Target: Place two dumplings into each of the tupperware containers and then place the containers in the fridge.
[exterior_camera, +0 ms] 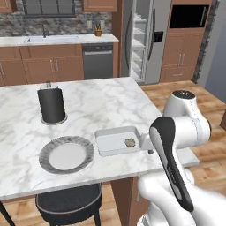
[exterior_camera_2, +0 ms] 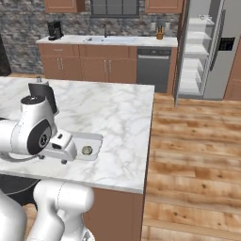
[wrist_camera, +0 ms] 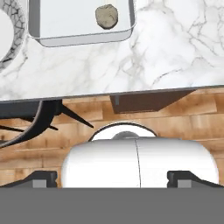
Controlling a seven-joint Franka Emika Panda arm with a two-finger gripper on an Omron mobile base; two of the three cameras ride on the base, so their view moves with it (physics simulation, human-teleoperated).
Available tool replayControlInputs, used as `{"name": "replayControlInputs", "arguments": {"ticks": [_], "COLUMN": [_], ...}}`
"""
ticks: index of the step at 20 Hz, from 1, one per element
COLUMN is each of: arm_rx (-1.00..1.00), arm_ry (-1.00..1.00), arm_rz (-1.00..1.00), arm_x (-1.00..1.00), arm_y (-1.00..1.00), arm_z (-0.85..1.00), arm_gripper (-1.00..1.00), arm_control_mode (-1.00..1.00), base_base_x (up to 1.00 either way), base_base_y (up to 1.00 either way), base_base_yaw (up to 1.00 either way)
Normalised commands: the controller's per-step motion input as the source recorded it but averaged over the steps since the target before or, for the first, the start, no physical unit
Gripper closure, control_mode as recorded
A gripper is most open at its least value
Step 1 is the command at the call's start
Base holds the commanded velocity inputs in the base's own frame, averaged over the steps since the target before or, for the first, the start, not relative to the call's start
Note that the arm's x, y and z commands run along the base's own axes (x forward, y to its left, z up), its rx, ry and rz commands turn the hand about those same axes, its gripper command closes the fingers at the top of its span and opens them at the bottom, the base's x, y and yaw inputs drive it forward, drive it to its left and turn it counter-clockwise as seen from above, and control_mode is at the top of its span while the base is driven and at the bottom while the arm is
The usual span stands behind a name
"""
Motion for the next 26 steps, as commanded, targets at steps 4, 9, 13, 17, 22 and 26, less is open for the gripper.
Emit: {"name": "replayControlInputs", "arguments": {"ticks": [4, 9, 13, 17, 22, 26], "arm_rx": [-0.04, -0.01, 0.0, 0.0, 0.0, 0.0], "arm_ry": [0.0, 0.03, 0.12, 0.0, 0.0, 0.0], "arm_rz": [0.06, 0.01, 0.0, 0.0, 0.0, 0.0], "arm_x": [-0.46, -0.19, 0.0, -0.07, 0.0, 0.0], "arm_y": [0.0, 0.0, -0.02, 0.0, 0.0, 0.0], "arm_z": [0.55, 0.46, 0.17, 0.0, 0.0, 0.0], "arm_gripper": [-1.0, -1.0, -1.0, -1.0, -1.0, -1.0], "arm_control_mode": [-1.0, -1.0, -1.0, 1.0, 1.0, 1.0], "base_base_x": [0.0, 0.0, 0.0, -0.51, -1.0, -0.41], "base_base_y": [0.0, 0.0, 0.0, 0.0, 0.06, 0.91], "base_base_yaw": [0.0, 0.0, 0.0, 0.0, -0.01, 0.03]}}
